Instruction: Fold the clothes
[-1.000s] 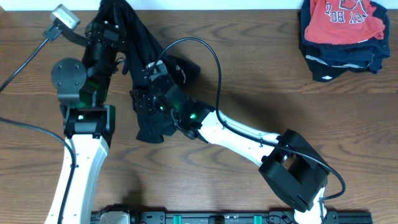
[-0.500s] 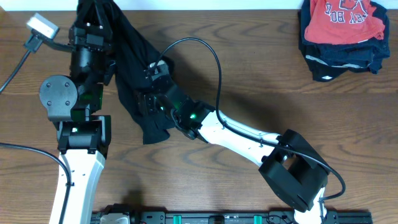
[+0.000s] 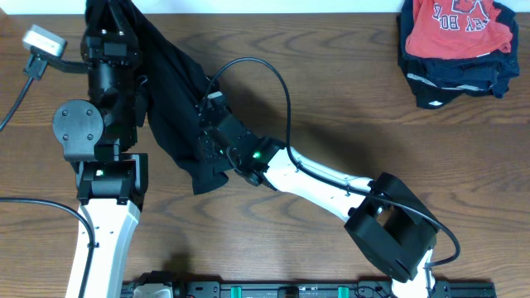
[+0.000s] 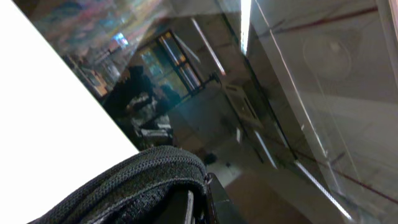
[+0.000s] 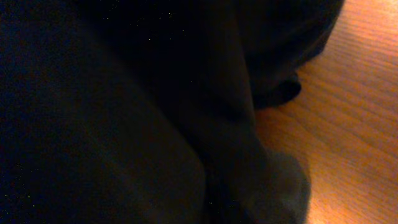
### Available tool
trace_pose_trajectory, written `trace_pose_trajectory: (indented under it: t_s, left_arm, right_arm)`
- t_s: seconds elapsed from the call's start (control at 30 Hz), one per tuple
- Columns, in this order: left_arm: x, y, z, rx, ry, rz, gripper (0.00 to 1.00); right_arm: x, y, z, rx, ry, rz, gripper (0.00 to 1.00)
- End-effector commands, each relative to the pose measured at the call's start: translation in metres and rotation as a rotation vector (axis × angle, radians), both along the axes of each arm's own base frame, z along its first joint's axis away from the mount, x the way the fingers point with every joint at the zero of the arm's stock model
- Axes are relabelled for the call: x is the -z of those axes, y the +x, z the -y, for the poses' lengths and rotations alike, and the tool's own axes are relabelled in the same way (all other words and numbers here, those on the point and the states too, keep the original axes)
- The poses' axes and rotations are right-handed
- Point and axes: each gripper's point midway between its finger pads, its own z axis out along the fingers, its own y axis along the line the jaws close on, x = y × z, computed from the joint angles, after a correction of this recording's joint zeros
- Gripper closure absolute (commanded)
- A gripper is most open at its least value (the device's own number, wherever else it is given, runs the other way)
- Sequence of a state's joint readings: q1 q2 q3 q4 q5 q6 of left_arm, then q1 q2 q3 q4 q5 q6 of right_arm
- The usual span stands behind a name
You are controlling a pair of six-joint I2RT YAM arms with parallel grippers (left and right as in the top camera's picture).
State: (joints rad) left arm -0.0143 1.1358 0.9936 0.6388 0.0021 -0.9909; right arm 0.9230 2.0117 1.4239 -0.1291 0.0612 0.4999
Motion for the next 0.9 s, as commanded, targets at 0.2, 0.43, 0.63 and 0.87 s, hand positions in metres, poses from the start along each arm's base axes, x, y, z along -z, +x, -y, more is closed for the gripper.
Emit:
trace_pose_trajectory:
  t_s: [0.2,0.43,0.63,0.87]
  left_arm:
    - [-0.030,-0.019,-0.015,-0.081,-0.023,0.085,0.94]
    - [-0.033,-0.021,-0.018,-0.099,-0.034,0.097,0.94]
    - [-0.035,-0.024,-0.028,-0.149,-0.054,0.108,0.94]
    - [-0.034,-0.024,-0.031,-0.173,-0.045,0.104,0.94]
  right_arm:
    - [0.017,-0.001,0.009,0.000,-0.065,-0.024,0.66]
    - [0.021,-0.005,0.011,-0.009,-0.078,-0.043,0.65]
    - [0.030,-0.012,0.017,-0.017,-0.116,-0.083,0.65]
    - [0.033,-0.013,0.020,-0.016,-0.129,-0.093,0.66]
